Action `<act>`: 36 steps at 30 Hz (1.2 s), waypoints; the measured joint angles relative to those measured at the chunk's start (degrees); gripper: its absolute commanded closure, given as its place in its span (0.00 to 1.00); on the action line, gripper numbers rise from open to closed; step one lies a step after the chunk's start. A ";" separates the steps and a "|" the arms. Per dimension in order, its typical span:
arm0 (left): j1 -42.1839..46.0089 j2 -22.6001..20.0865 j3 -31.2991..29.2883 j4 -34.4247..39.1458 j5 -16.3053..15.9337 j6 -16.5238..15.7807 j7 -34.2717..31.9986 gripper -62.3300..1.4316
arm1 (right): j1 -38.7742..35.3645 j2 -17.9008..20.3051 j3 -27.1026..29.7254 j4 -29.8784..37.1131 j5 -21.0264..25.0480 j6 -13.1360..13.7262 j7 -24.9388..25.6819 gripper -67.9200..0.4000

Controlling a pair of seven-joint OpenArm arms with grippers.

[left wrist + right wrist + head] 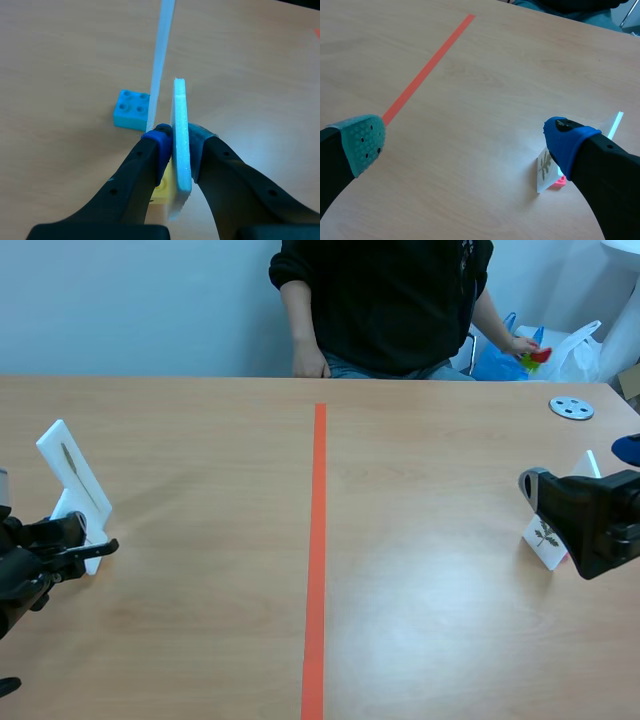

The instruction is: Sort the leaf by its shape. The table is split by an orange tape line. A compound leaf with several leaflets goes to the left side, a simple leaf with one blade goes to the right side. Return to the home posture when a red brick is placed on the table.

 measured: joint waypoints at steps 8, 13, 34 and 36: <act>0.15 -0.02 0.00 -1.31 0.00 0.09 -2.01 0.83 | 0.00 0.00 0.00 0.00 0.00 0.00 0.00 0.00; 0.15 -0.02 0.00 -1.31 0.00 0.09 -2.01 0.60 | 0.00 0.00 0.00 0.00 0.00 0.00 -0.02 0.00; 13.07 -3.04 -1.62 26.10 0.07 -9.25 -0.22 0.00 | 0.00 0.00 0.00 0.00 0.00 0.00 0.00 0.00; 16.04 -4.02 -2.51 31.43 2.32 -12.61 4.81 0.00 | 0.00 0.00 0.00 0.00 0.00 0.00 0.00 0.00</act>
